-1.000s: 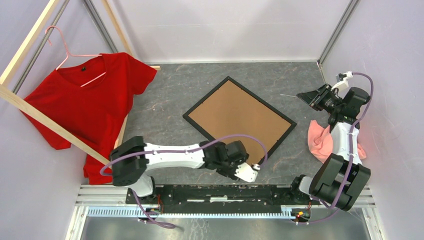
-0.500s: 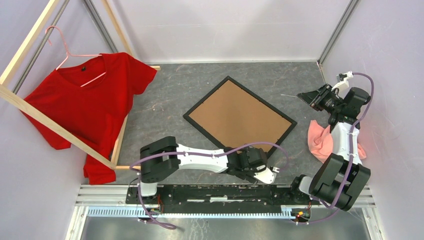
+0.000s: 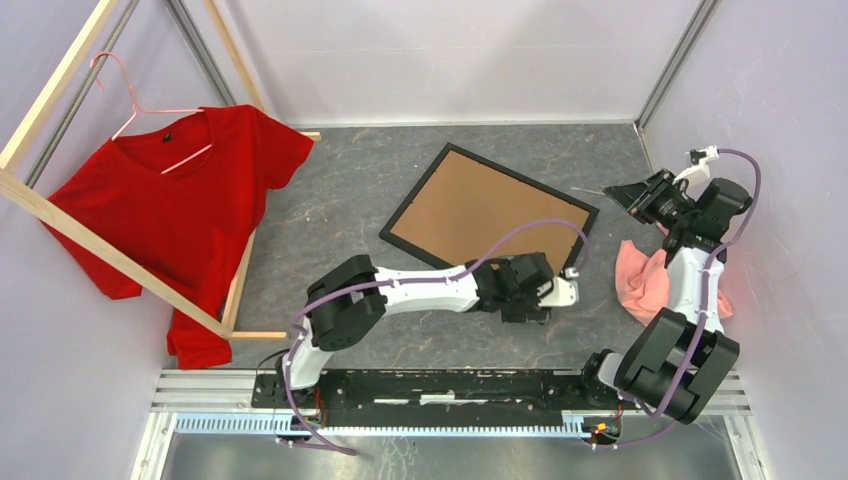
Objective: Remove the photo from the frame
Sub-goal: Adjust the photo frame at the center of the board.
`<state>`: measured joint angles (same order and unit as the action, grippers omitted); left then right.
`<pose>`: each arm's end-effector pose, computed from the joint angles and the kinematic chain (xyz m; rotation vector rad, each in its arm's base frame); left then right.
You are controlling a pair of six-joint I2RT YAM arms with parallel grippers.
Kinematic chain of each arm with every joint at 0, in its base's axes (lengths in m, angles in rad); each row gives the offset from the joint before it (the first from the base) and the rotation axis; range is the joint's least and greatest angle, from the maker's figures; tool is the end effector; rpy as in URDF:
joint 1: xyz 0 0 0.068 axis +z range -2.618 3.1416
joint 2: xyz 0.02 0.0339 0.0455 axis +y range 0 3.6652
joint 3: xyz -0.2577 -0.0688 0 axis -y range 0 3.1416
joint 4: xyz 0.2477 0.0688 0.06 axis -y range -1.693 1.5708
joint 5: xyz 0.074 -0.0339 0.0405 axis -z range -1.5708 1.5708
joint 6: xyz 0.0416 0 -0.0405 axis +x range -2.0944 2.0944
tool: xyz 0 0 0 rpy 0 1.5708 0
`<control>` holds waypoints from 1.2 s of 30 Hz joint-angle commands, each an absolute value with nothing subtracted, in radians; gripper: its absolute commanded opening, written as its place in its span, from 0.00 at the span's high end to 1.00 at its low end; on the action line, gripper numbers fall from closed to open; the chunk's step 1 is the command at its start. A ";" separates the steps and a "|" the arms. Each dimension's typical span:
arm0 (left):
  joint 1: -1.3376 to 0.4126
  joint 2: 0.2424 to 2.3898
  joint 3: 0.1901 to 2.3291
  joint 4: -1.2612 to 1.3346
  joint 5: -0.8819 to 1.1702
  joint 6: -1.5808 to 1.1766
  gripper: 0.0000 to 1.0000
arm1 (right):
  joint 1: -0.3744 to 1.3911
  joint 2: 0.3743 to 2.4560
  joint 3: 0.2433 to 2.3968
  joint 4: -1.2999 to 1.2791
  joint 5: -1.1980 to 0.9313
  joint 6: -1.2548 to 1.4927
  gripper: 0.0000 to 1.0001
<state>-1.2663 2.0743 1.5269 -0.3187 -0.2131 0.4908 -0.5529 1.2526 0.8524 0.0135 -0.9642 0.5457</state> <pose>0.1467 -0.4375 0.1742 1.7956 1.6119 -0.0965 0.2574 -0.1187 0.2802 0.3953 1.8465 0.9278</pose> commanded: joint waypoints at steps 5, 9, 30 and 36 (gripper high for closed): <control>-1.115 1.869 1.442 -0.253 -0.091 0.376 0.00 | -0.569 1.202 0.851 0.081 -0.950 0.564 1.00; -1.000 1.770 1.400 -0.235 -0.088 0.352 0.00 | -0.569 1.208 0.850 0.083 -0.950 0.566 1.00; -0.411 1.978 1.549 -0.314 -0.005 0.117 0.13 | -0.569 1.227 0.844 0.080 -0.950 0.571 1.00; -0.391 1.985 1.485 -0.311 0.045 0.060 0.21 | -0.569 1.234 0.845 0.079 -0.952 0.571 1.00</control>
